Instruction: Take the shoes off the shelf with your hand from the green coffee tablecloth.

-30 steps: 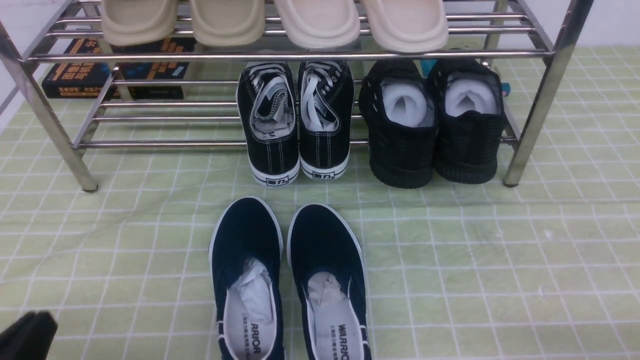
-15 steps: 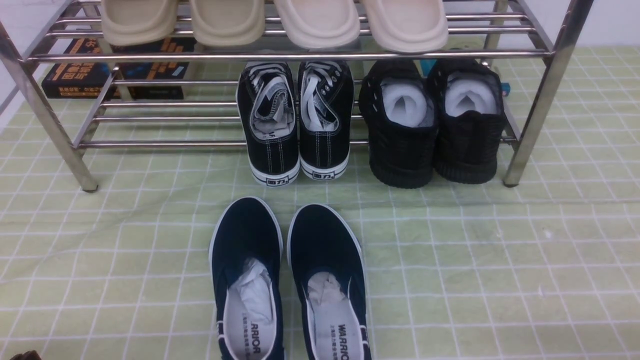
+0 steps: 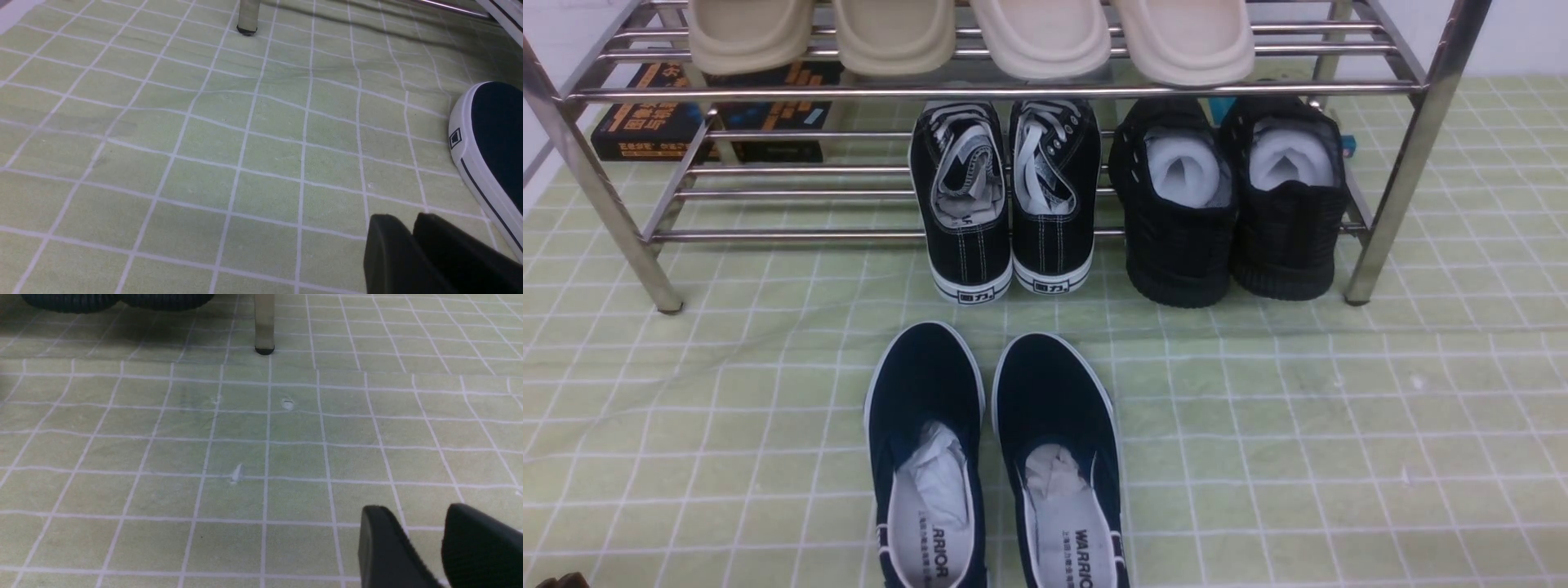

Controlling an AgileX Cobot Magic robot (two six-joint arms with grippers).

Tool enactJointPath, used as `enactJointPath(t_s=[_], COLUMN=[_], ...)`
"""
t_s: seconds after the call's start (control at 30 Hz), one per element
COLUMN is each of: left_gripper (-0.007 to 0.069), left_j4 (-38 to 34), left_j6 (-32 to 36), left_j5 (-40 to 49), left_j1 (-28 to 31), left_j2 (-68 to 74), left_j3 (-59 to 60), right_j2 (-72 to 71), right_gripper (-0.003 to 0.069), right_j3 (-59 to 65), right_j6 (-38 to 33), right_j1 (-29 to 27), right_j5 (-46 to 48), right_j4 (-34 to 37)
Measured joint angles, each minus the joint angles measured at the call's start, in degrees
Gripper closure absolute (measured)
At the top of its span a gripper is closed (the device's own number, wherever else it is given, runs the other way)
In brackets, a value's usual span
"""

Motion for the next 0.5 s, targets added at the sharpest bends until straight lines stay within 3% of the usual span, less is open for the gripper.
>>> enactJointPath(t_s=[0.5], left_gripper=[0.0497], left_j4=[0.0], left_j6=[0.0], left_j5=[0.0], left_j1=[0.0], left_j2=[0.0], left_j3=[0.0], right_j2=[0.0], right_gripper=[0.042], right_j3=[0.0], right_j6=[0.0], right_j1=[0.0], right_j5=[0.0], right_j4=[0.0])
